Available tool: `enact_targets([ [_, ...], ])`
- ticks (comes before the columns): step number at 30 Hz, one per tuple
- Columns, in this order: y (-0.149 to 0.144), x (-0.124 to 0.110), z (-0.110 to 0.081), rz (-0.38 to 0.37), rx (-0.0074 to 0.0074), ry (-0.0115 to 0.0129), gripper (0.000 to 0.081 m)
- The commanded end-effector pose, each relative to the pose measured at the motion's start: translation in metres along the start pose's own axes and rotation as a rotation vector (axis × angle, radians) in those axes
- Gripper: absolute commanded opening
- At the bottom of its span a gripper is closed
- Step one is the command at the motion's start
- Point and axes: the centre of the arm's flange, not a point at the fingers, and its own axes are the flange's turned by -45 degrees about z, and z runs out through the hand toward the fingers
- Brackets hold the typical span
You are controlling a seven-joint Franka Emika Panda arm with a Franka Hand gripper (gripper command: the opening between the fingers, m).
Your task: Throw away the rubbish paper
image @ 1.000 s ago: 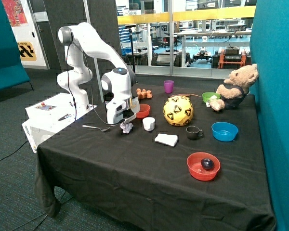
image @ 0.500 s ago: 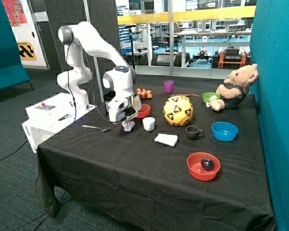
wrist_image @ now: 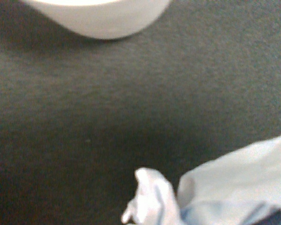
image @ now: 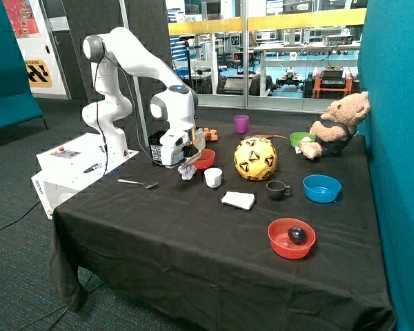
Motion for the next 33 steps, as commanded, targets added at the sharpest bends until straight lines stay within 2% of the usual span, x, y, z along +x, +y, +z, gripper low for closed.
enact_targets([
  [1,-0.022,0.006,-0.026,-0.043,0.0012,-0.0121,0.0000],
  [8,-0.045,0.005,-0.054,-0.118,0.0016,-0.0120,0.0000],
  [10,-0.049,0.004,-0.059,-0.119,0.0016,-0.0120,0.0000],
  [20,-0.091,-0.008,-0.094,-0.218,0.0022,-0.0120,0.0000],
  [33,-0.131,-0.033,-0.122,-0.310,0.0028,-0.0119,0.0000],
])
